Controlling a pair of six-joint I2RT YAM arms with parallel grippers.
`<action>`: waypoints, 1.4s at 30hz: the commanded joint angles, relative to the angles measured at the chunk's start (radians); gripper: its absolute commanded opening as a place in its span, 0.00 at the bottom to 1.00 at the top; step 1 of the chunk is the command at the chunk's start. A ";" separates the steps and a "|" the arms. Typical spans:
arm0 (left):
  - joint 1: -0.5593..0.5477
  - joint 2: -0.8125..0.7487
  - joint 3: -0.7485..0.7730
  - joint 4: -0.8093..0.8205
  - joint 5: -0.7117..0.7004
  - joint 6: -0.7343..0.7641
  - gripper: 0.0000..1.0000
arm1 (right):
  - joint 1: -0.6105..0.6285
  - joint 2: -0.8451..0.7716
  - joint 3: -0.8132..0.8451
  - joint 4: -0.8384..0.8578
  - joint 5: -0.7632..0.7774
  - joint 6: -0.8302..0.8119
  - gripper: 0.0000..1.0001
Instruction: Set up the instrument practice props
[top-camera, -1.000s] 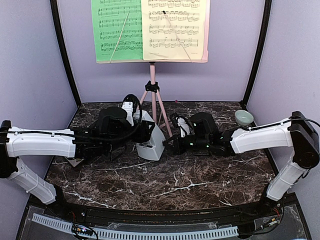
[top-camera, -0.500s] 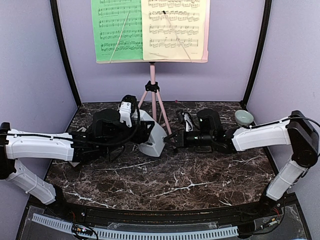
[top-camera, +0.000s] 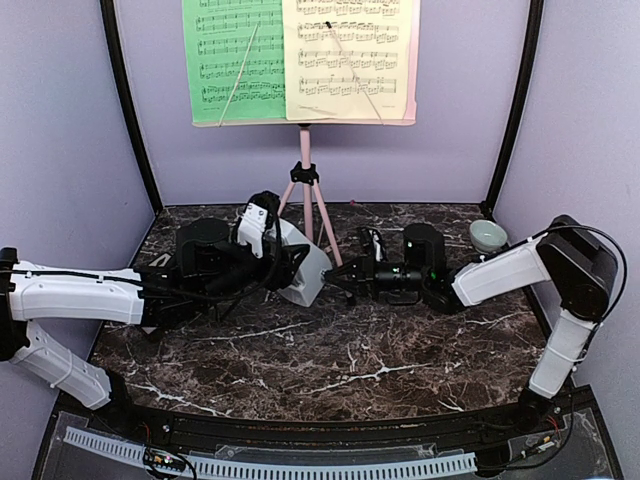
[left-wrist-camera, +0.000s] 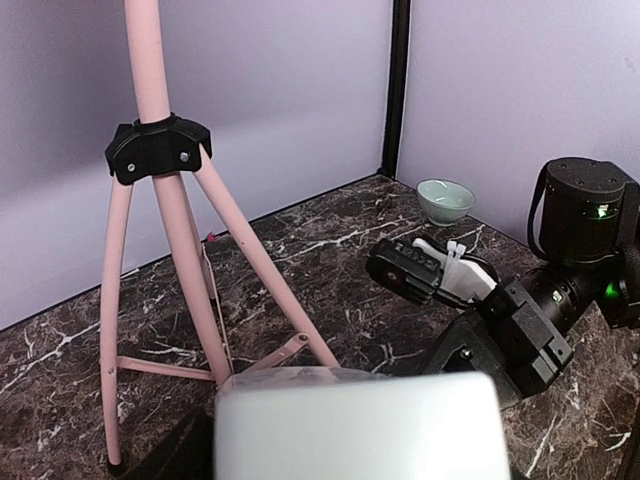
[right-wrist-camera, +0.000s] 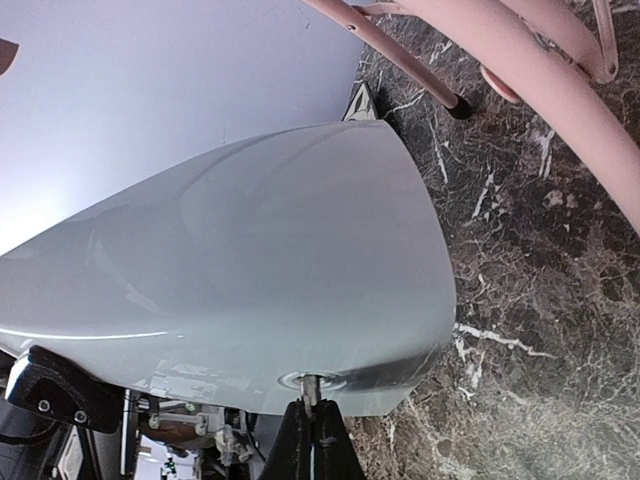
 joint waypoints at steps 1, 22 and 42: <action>-0.024 -0.040 0.039 0.011 0.139 0.034 0.00 | -0.036 0.020 -0.002 0.187 0.008 0.123 0.00; 0.026 0.211 0.137 -0.080 0.317 -0.059 0.02 | -0.061 -0.384 -0.047 -0.649 0.124 -0.507 0.85; 0.026 0.067 0.008 -0.127 0.429 -0.029 0.99 | -0.049 -0.292 0.231 -0.830 0.081 -0.605 1.00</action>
